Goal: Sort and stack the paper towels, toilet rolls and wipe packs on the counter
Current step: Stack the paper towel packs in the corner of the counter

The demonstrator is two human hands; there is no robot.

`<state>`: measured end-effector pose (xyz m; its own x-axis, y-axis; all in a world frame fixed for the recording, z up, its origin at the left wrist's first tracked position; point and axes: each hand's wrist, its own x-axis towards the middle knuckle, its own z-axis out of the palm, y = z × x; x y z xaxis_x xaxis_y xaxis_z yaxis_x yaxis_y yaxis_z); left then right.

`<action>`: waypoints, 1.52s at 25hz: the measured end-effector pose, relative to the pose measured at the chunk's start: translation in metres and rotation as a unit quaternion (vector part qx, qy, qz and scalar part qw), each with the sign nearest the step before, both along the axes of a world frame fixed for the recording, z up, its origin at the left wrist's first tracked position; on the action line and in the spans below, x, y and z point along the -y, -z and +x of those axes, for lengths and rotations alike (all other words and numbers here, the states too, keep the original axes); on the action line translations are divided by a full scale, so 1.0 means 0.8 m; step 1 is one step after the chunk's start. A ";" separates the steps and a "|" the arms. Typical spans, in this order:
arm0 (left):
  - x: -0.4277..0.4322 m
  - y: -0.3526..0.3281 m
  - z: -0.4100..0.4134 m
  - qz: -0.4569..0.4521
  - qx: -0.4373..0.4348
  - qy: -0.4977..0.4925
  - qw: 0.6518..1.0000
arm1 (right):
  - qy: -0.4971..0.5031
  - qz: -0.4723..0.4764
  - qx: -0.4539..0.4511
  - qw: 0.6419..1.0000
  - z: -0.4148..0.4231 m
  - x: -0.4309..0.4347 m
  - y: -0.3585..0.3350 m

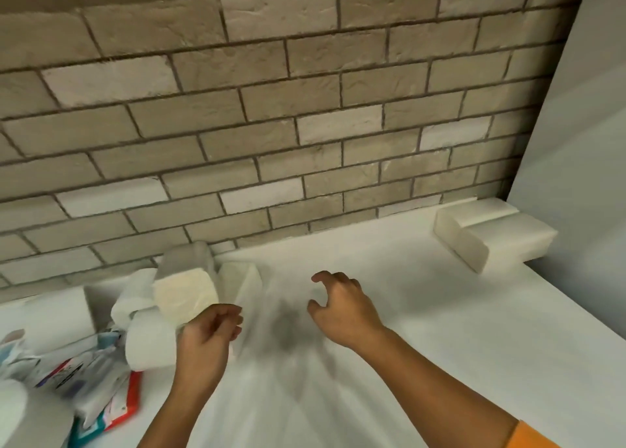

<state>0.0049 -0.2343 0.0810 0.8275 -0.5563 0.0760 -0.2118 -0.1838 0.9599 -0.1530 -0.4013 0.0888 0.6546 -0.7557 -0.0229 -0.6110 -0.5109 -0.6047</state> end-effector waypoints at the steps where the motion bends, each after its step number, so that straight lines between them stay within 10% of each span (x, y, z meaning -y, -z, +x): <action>1: -0.010 -0.011 0.018 0.001 0.034 -0.030 0.999 | -0.006 0.012 0.003 1.000 0.014 -0.008 -0.002; 6: -0.024 -0.054 0.111 0.097 0.206 -0.135 0.964 | -0.009 0.214 0.060 0.975 0.074 -0.037 -0.008; 10: 0.010 -0.054 0.143 0.282 0.159 -0.096 0.941 | 0.030 0.434 0.053 0.899 0.083 -0.029 0.008; 16: 0.046 -0.027 0.132 0.422 0.174 -0.082 0.886 | 0.031 0.344 -0.021 0.938 0.066 -0.023 0.047; 27: 0.032 -0.007 0.117 0.248 0.262 -0.131 0.923 | 0.009 0.388 0.045 0.920 0.068 -0.032 0.063; 33: -0.021 0.000 0.035 0.108 0.257 -0.081 0.957 | 0.052 0.577 0.235 0.780 0.102 -0.045 0.044; 38: -0.037 0.018 -0.021 -0.070 -0.022 -0.056 0.996 | 0.006 0.687 0.347 0.639 0.092 -0.070 0.047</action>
<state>-0.0119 -0.2044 0.0662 0.8879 -0.4469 0.1092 -0.1550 -0.0671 0.9856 -0.0796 -0.3453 0.0511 0.8612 -0.3395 -0.3782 0.0482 0.7954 -0.6041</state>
